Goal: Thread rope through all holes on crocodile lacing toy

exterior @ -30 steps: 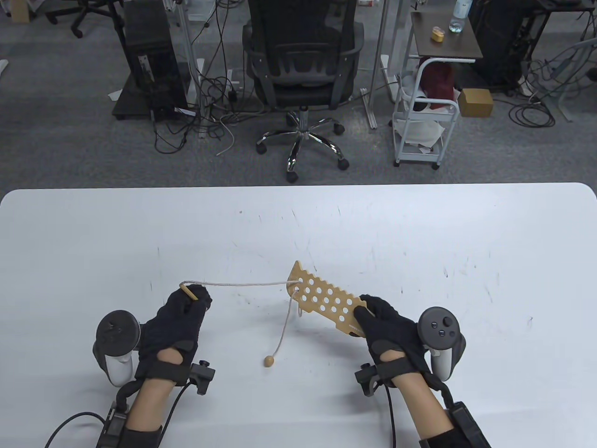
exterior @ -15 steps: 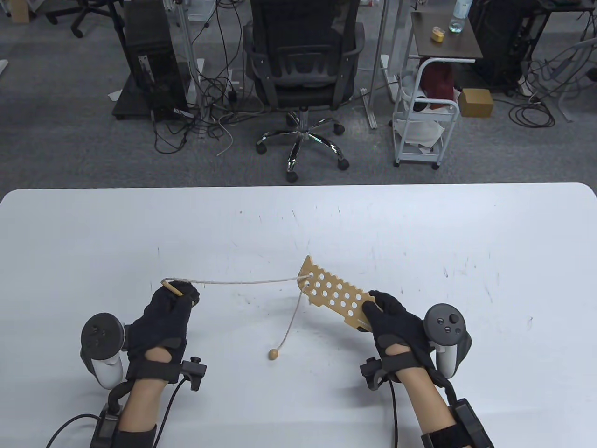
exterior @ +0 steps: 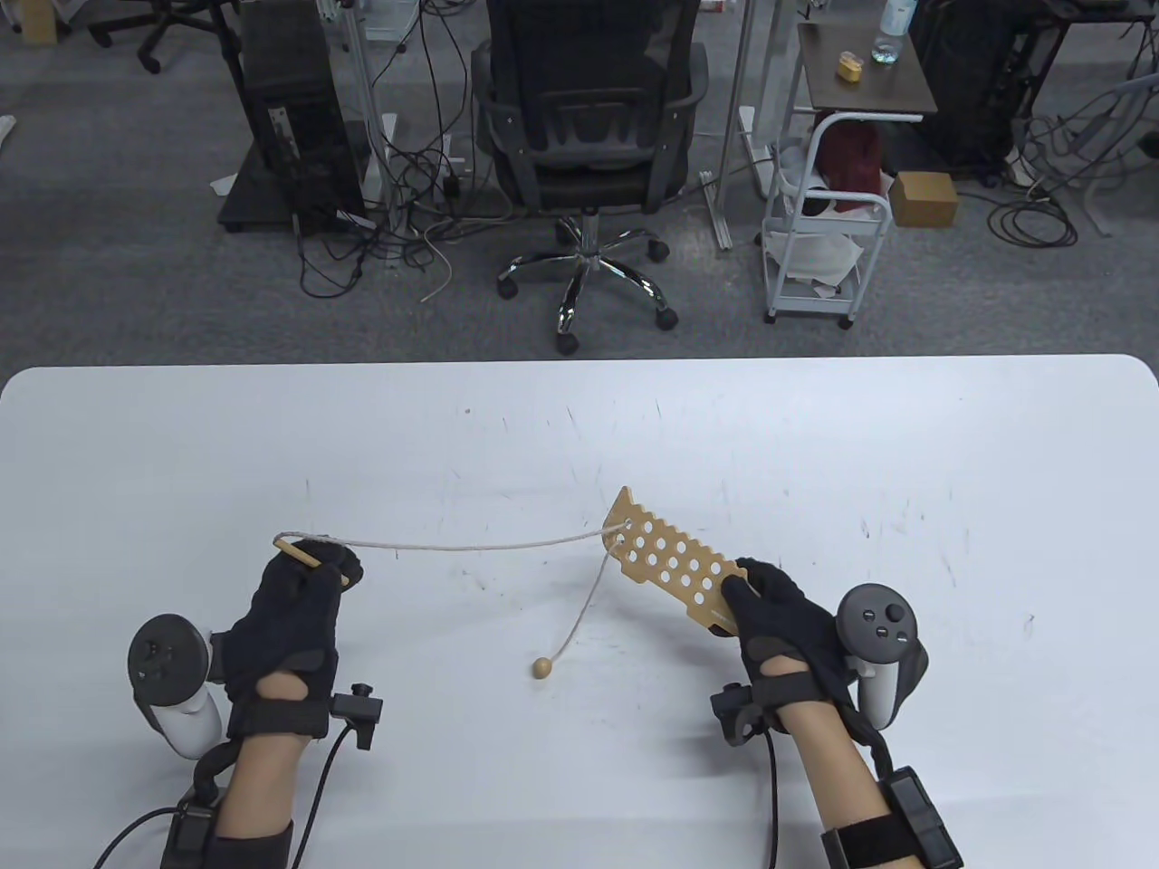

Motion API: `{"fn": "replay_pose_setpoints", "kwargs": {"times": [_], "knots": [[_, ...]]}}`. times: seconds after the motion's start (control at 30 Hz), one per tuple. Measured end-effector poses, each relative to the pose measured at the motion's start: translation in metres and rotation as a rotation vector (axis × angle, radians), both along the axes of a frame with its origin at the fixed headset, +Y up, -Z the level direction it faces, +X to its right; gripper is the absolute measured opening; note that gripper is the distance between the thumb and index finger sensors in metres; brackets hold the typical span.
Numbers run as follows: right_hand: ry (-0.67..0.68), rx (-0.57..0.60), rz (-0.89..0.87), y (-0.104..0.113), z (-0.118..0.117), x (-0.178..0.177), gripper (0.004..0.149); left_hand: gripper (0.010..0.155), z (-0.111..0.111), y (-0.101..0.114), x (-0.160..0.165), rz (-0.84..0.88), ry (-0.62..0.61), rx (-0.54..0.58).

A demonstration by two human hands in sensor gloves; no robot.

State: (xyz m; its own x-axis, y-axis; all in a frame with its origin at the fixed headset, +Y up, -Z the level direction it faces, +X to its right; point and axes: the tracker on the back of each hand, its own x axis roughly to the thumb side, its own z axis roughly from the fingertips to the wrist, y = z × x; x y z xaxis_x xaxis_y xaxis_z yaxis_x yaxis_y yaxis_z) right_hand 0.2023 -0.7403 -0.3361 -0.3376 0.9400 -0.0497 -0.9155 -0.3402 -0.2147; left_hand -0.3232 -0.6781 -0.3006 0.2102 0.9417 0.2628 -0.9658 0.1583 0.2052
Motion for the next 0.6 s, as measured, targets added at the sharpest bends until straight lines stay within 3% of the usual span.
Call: {"fn": "replay_pose_setpoints", "kwargs": {"times": [0.6], "knots": [[-0.092,-0.043,-0.018,-0.007,-0.004,0.019,0.047,0.047,0.006,0.004,-0.020,0.081,0.046,0.030]]}}
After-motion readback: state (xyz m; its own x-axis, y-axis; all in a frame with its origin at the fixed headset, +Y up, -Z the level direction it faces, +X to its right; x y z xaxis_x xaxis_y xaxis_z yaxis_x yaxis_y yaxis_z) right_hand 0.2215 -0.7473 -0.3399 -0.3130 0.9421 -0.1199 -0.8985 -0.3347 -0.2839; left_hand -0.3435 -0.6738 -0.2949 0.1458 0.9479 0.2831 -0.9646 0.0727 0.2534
